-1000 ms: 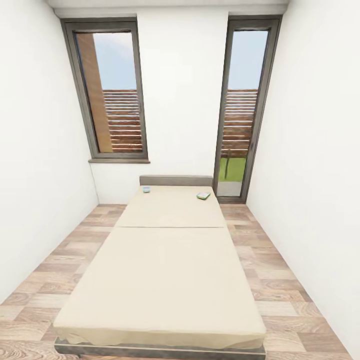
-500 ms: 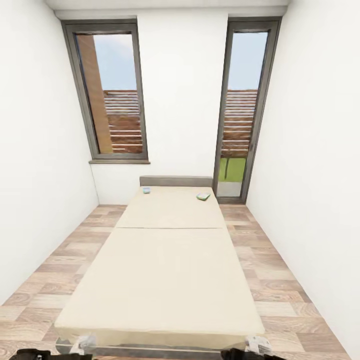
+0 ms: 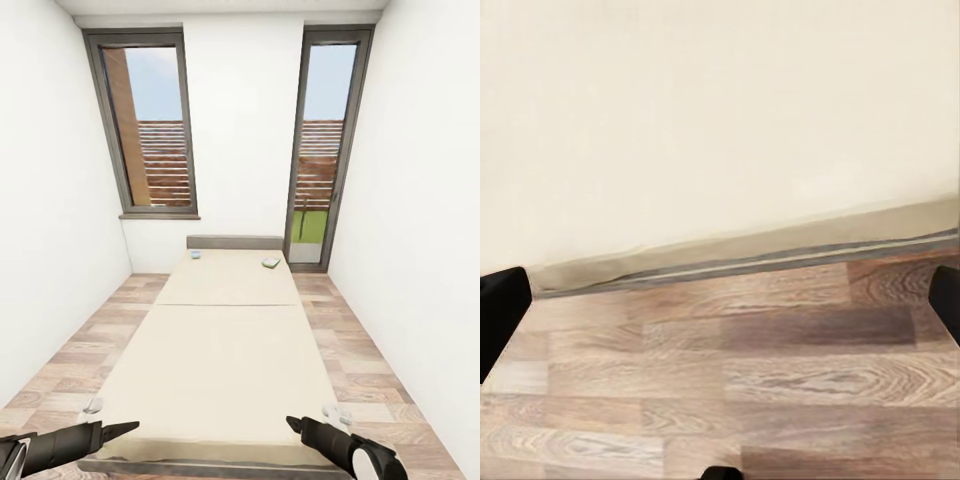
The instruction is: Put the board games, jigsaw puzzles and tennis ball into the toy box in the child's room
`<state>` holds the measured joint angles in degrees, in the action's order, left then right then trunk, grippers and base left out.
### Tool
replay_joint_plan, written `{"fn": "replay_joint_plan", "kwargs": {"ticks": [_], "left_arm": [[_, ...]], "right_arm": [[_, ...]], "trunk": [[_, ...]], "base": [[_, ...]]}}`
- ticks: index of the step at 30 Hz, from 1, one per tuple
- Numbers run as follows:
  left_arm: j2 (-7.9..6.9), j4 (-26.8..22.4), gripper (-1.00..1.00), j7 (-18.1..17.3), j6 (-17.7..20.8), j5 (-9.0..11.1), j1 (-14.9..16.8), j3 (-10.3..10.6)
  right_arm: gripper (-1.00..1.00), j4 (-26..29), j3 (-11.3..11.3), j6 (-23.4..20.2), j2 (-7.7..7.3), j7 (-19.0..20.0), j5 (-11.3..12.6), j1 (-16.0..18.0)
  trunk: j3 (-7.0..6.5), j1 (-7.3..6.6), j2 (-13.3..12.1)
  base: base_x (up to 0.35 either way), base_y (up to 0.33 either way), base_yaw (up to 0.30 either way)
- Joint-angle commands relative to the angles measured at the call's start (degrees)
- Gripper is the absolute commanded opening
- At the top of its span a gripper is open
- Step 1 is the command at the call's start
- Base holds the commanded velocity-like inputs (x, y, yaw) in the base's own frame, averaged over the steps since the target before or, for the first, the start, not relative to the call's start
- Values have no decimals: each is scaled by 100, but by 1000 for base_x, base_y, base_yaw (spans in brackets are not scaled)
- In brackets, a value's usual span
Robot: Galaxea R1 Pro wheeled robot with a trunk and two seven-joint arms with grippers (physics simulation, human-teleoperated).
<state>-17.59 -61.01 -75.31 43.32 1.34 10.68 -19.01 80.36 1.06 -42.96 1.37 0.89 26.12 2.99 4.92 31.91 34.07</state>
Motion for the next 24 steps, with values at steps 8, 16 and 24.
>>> {"fn": "replay_joint_plan", "kwargs": {"ticks": [8, 16, 24], "left_arm": [[-31, -129, 100, -217, 80, 28, 48, -254], [-90, -153, 100, -560, 65, 14, 277, -286], [-104, -156, 100, -717, 20, 15, 342, -293]], "right_arm": [[100, 117, -26, 207, 36, 24, 43, 57], [100, 227, -50, 310, 6, 237, 50, 68], [100, 252, 22, 334, -41, 961, 44, 70]], "trunk": [[-133, -174, -313], [-277, -350, -634], [-420, -525, -955]], "base": [[0, 0, 0], [0, 0, 0], [0, 0, 67]]}}
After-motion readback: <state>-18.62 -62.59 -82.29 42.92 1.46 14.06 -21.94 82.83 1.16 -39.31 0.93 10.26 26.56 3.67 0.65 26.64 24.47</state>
